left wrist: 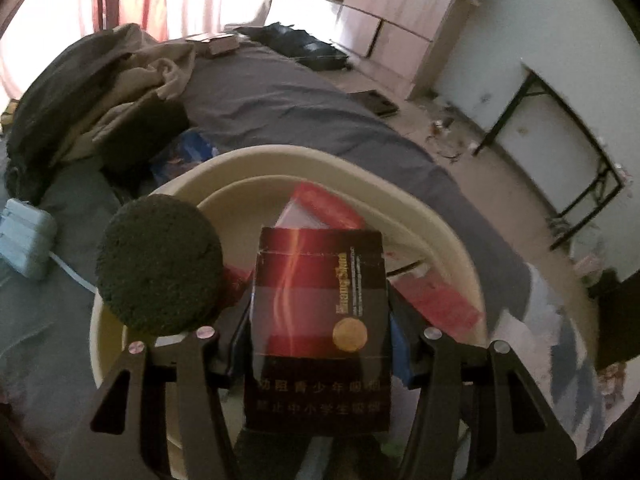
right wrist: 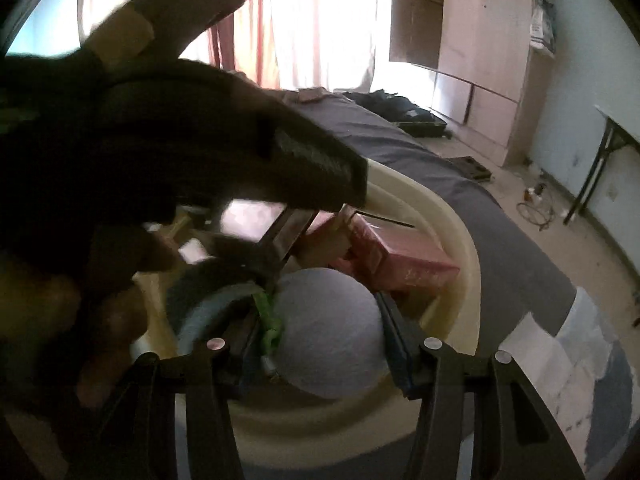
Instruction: Organize rigid objects
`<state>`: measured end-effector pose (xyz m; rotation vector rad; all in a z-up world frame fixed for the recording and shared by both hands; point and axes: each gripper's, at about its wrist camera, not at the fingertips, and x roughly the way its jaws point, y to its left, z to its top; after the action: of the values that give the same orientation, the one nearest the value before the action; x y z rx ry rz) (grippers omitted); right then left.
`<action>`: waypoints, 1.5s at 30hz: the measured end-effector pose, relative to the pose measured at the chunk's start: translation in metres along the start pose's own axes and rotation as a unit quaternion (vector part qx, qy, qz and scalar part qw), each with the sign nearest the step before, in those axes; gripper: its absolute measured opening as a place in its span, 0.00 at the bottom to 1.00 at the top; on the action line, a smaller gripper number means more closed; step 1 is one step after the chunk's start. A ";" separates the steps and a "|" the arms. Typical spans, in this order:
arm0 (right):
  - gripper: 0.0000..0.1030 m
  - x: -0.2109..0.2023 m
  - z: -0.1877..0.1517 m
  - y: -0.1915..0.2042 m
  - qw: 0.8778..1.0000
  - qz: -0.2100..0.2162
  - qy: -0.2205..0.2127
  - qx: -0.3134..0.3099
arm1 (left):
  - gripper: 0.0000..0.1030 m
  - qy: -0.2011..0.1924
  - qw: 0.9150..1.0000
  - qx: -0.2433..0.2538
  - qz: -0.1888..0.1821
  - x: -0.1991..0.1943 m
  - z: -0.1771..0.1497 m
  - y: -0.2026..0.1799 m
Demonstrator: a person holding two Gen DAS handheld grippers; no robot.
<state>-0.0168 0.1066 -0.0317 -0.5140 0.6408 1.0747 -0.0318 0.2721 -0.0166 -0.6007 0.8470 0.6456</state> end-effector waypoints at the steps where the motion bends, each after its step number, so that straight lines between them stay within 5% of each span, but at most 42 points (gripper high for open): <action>1: 0.50 0.005 0.000 -0.003 1.000 0.006 0.001 0.002 | 0.56 0.001 1.000 -0.001 0.004 0.000 0.001 -0.001; 6: 0.59 0.021 0.005 0.004 1.000 0.007 -0.009 -0.018 | 0.74 -0.024 1.000 -0.010 0.004 -0.024 0.001 -0.004; 9: 0.84 0.010 0.004 0.004 0.998 0.011 -0.054 -0.028 | 0.87 -0.060 0.998 -0.020 -0.016 -0.048 0.004 -0.003; 12: 1.00 -0.006 -0.001 0.001 0.997 0.008 -0.075 -0.036 | 0.96 -0.078 0.996 -0.014 -0.033 -0.069 0.002 -0.009; 15: 1.00 -0.025 -0.014 -0.016 0.996 0.015 -0.079 -0.025 | 0.97 -0.104 0.991 -0.003 -0.080 -0.089 0.000 -0.022; 19: 1.00 -0.064 -0.048 -0.046 0.998 0.026 -0.061 0.003 | 1.00 -0.161 0.964 -0.088 -0.195 -0.098 -0.001 -0.033; 24: 1.00 -0.073 -0.111 -0.090 0.999 0.028 -0.021 0.012 | 1.00 -0.166 0.960 -0.088 -0.208 -0.102 -0.019 -0.074; 26: 1.00 -0.058 -0.112 -0.100 0.998 0.048 0.027 0.037 | 1.00 -0.174 0.959 -0.053 -0.215 -0.104 -0.039 -0.092; 29: 1.00 -0.059 -0.113 -0.099 0.998 0.045 0.026 0.028 | 1.00 -0.177 0.974 0.031 -0.139 -0.101 -0.077 -0.094; 33: 1.00 -0.066 -0.114 -0.101 0.998 0.054 0.022 0.034 | 1.00 -0.209 0.974 0.082 -0.041 -0.103 -0.117 -0.045; 35: 1.00 -0.060 -0.113 -0.094 0.999 0.039 0.027 0.019 | 1.00 -0.196 0.977 0.077 -0.037 -0.103 -0.129 -0.014; 40: 1.00 -0.051 -0.111 -0.062 0.997 0.002 0.041 -0.063 | 1.00 -0.151 0.975 0.165 -0.020 -0.090 -0.177 0.019; 45: 1.00 -0.050 -0.109 -0.041 0.994 0.013 0.035 -0.103 | 1.00 -0.054 0.983 0.174 -0.033 -0.054 -0.185 0.026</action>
<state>-0.0201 -0.0143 -0.0707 -0.7268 0.6011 1.1584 -0.1664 0.1446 -0.0744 -0.2735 0.8114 0.4513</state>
